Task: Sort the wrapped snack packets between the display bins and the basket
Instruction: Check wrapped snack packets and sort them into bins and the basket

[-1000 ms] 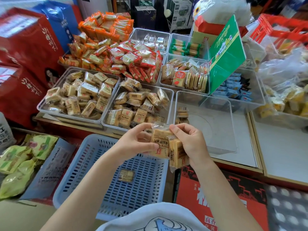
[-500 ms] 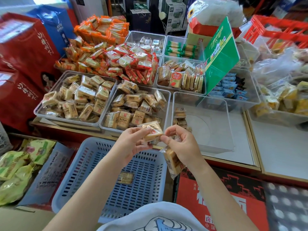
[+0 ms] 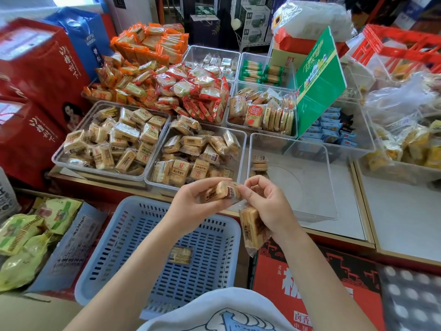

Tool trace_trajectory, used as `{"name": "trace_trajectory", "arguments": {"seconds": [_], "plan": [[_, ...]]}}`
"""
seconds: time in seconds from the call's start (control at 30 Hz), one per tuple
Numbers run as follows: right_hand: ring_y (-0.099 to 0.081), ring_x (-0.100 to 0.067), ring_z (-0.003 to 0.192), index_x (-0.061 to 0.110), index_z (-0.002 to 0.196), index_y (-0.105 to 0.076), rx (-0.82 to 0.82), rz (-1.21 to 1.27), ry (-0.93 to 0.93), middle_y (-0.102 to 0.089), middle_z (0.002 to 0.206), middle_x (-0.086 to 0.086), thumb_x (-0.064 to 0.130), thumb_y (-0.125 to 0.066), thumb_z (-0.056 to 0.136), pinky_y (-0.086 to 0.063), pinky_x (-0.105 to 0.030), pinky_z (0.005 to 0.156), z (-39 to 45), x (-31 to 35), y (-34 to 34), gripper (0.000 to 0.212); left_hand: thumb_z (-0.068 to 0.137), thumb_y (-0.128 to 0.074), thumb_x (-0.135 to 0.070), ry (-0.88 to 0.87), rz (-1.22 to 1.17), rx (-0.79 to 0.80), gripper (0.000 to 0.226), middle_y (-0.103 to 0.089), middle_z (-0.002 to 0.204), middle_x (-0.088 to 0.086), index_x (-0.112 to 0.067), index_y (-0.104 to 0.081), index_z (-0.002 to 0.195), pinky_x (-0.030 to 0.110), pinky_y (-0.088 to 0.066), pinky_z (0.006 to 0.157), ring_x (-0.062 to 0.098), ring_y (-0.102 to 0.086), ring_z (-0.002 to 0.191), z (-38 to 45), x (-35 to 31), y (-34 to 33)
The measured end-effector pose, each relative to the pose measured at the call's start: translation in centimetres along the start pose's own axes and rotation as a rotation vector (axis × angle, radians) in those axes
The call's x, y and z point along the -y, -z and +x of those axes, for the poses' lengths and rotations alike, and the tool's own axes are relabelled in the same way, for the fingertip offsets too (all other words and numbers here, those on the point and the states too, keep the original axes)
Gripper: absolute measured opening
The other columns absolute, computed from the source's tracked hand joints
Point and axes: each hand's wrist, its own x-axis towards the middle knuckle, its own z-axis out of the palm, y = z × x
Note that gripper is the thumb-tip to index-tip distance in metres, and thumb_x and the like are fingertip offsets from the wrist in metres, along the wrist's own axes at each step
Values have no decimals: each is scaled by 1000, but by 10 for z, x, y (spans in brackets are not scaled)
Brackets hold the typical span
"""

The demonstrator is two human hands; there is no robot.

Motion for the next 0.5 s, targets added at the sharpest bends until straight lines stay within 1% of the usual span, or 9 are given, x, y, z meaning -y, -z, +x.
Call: {"name": "trace_trajectory", "arguments": {"seconds": [0.03,0.1,0.17,0.23,0.3,0.33,0.4,0.47,0.5], "plan": [[-55,-18,68,20,90,-64,7,7,-7,-62,79,-10,30,-71,94,-50,-36,70,0,1,0,13,80,-82,-20,-13,-8,-3,43,-76,108,-2,-26,-72,121,32,-58,87,17,-71,99,0,0,0],[-59,-18,68,22,99,-62,30,34,-21,-67,85,-18,30,-70,95,-51,-36,69,0,3,0,12,82,-80,-25,-16,-30,14,44,-75,98,4,-24,-68,124,32,-57,76,19,-70,86,1,0,0],[-63,-15,69,23,106,-63,59,68,-36,-71,94,-18,30,-70,96,-52,-31,66,-1,6,2,14,84,-83,-29,-1,-77,24,41,-74,94,9,-26,-67,122,34,-56,71,24,-69,81,2,-1,0],[-64,-8,69,21,103,-66,66,63,-27,-72,93,-12,28,-70,95,-51,-24,65,-3,8,5,11,83,-82,-33,22,-105,21,39,-73,95,13,-28,-66,119,42,-59,74,31,-70,84,4,0,0],[-62,-2,71,20,97,-67,41,11,7,-69,88,-1,23,-70,95,-50,-18,66,-3,7,7,6,86,-81,-29,45,-125,31,37,-73,96,15,-23,-63,118,48,-61,79,32,-72,88,3,1,-1],[-61,0,72,19,95,-67,22,-28,26,-68,86,4,21,-70,95,-50,-18,68,-3,5,8,4,87,-77,-26,63,-136,40,35,-73,97,17,-20,-61,118,51,-61,81,32,-73,89,3,2,-2],[-63,-2,77,19,92,-68,-23,-103,55,-68,86,6,19,-69,95,-52,-20,75,-2,3,10,3,87,-73,-24,107,-151,62,35,-72,98,25,-19,-60,118,59,-59,85,34,-72,89,2,4,-5],[-64,-6,80,20,90,-67,-60,-137,66,-68,86,6,16,-68,96,-54,-25,78,-3,2,11,7,89,-76,-29,147,-166,87,32,-67,102,34,-24,-61,117,65,-56,87,42,-71,90,4,4,-7],[-64,-7,80,20,89,-67,-72,-146,69,-67,85,6,15,-68,96,-55,-27,79,-4,1,11,8,90,-78,-32,161,-164,106,33,-65,102,36,-26,-61,117,66,-56,86,47,-70,91,5,3,-7]]}}
